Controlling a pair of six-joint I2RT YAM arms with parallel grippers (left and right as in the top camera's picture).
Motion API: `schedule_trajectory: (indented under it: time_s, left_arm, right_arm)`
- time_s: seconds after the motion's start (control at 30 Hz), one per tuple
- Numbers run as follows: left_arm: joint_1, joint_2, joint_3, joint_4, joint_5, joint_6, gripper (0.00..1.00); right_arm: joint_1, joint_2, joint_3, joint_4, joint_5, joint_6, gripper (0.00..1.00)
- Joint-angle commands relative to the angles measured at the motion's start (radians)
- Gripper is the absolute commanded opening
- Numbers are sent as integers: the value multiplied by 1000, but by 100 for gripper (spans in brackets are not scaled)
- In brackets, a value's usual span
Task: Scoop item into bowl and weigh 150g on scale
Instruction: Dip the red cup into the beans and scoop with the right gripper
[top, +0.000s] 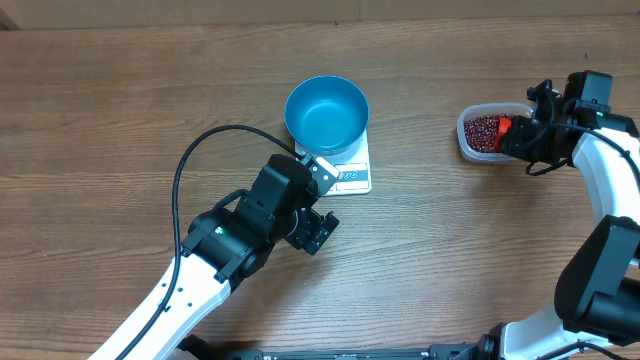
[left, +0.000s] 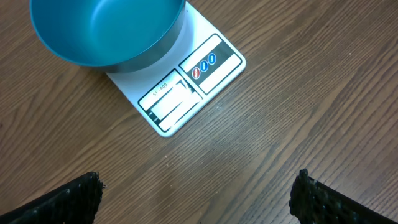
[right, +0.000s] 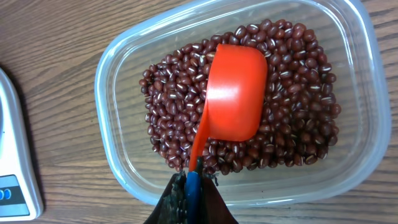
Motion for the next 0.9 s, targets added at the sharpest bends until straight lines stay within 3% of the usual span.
schedule_trajectory:
  time_s: [0.0, 0.87]
  left_arm:
    - [-2, 6, -2, 2, -9, 12, 99]
    - [-2, 6, -2, 2, -9, 12, 99]
  right_arm:
    - [-12, 21, -19, -2, -82, -14, 4]
    - [-44, 21, -26, -29, -220, -61, 4]
